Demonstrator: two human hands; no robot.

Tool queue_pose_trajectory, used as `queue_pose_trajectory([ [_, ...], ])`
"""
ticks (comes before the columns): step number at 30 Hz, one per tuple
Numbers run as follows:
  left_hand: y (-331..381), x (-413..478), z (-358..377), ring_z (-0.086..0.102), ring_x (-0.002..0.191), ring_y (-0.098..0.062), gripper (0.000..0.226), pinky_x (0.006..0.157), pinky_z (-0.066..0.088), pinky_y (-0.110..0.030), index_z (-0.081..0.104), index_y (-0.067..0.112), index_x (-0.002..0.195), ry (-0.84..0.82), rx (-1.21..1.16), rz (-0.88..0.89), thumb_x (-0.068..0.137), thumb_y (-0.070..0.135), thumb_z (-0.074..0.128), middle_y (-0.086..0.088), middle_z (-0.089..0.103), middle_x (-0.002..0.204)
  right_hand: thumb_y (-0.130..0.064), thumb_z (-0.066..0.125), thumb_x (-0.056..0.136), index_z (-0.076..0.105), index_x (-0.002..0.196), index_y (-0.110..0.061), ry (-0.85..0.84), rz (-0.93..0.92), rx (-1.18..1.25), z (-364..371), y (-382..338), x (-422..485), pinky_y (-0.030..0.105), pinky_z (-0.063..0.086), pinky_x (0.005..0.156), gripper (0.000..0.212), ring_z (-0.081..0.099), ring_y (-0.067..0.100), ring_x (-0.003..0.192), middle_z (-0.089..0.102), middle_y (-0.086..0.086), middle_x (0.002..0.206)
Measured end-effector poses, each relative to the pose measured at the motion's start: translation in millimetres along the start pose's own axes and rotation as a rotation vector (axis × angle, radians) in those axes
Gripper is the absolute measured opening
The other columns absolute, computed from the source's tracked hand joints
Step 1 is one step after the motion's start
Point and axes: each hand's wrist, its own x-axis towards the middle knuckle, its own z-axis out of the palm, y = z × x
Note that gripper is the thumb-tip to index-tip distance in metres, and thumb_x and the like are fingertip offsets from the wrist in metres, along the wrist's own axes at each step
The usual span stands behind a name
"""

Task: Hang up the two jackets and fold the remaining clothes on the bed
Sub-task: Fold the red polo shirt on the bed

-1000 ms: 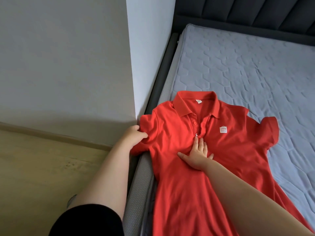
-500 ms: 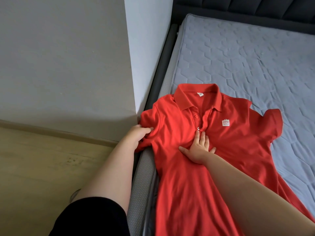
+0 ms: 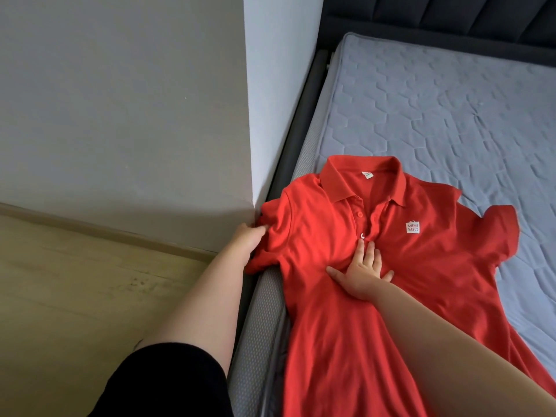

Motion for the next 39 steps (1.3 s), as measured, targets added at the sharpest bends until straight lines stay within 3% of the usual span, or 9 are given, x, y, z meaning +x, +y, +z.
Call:
queue_pose_trajectory([
  [3,-4.9,1.8,4.7,0.06,0.108,-0.03,0.04,0.077,0.046,-0.033,0.061,0.003,0.118,-0.001,-0.077,-0.057,0.085,0.023,0.068,-0.016,0.064,0.116,-0.076,0.046,0.075,-0.024,0.146,-0.022,0.0,-0.002,-0.004,0.5,0.8,1.0,0.059,0.0,0.111,0.114,-0.015,0.02,0.144,-0.022,0.0,0.156],
  [6,-6.3,7.2,-0.6,0.058,0.112,-0.032,0.039,0.094,0.047,-0.042,0.058,-0.002,0.121,0.047,-0.126,-0.078,0.091,0.023,0.06,-0.02,0.06,0.123,-0.076,0.046,0.075,-0.024,0.145,-0.022,-0.002,-0.003,-0.008,1.0,0.4,1.7,0.059,0.0,0.111,0.113,-0.015,0.02,0.144,-0.022,0.0,0.156],
  [11,-8.4,13.4,-40.3,0.055,0.116,-0.035,0.043,0.098,0.045,-0.043,0.055,-0.004,0.122,0.322,-0.118,-0.054,0.1,0.03,0.041,-0.023,0.055,0.128,-0.077,0.046,0.074,-0.025,0.145,-0.023,-0.005,0.007,-0.015,2.3,1.1,3.5,0.059,-0.001,0.111,0.114,-0.016,0.02,0.144,-0.023,-0.001,0.155],
  [17,-12.9,-12.5,-43.9,0.06,0.072,-0.015,0.05,0.066,0.046,-0.026,0.057,0.017,0.088,-0.126,-0.251,-0.297,0.089,0.064,0.04,0.003,0.066,0.075,-0.077,0.046,0.074,-0.023,0.146,-0.023,0.003,0.008,-0.014,1.4,-1.0,1.6,0.059,0.0,0.11,0.113,-0.015,0.02,0.144,-0.021,-0.001,0.156],
  [20,-15.1,-19.3,-43.7,0.064,0.064,-0.013,0.035,0.06,0.05,-0.024,0.063,0.018,0.083,-0.224,-0.201,-0.326,0.086,0.052,0.057,0.002,0.07,0.071,-0.077,0.046,0.075,-0.023,0.146,-0.022,-0.001,0.008,-0.01,0.1,-1.7,-0.1,0.059,0.0,0.111,0.113,-0.015,0.02,0.144,-0.021,0.0,0.156],
  [25,-32.5,-29.5,-42.9,0.053,0.072,-0.013,0.017,0.058,0.037,-0.024,0.057,0.018,0.09,-0.174,-0.147,-0.342,0.085,0.032,0.065,0.0,0.06,0.081,-0.076,0.046,0.075,-0.022,0.146,-0.022,0.0,0.008,-0.015,-2.2,-3.3,-2.8,0.059,0.0,0.111,0.112,-0.015,0.02,0.144,-0.021,0.0,0.156],
  [31,-23.9,-37.0,-44.6,0.057,0.068,-0.015,0.013,0.039,0.049,-0.019,0.057,0.014,0.084,-0.016,-0.633,-0.191,0.094,0.015,0.049,-0.003,0.061,0.08,-0.075,0.046,0.076,-0.023,0.146,-0.022,0.011,0.004,-0.007,0.3,-0.4,-0.1,0.059,0.001,0.111,0.112,-0.014,0.021,0.144,-0.02,0.001,0.156],
  [35,-10.6,-44.9,-39.1,0.055,0.068,-0.014,0.016,0.045,0.047,-0.022,0.054,0.018,0.081,0.081,-0.432,-0.07,0.095,0.018,0.047,-0.001,0.059,0.082,-0.076,0.046,0.076,-0.022,0.146,-0.022,0.012,0.003,-0.004,-0.5,-2.7,-0.5,0.059,0.001,0.111,0.112,-0.014,0.021,0.144,-0.02,0.001,0.156],
  [39,0.6,-56.0,-36.7,0.056,0.085,-0.034,0.023,0.067,0.039,-0.036,0.045,0.009,0.069,0.449,0.08,0.245,0.093,0.011,0.045,-0.025,0.061,0.094,-0.076,0.046,0.075,-0.022,0.146,-0.022,0.012,0.007,-0.004,-2.1,-3.9,-3.2,0.059,0.001,0.111,0.112,-0.014,0.02,0.144,-0.02,0.001,0.156],
])
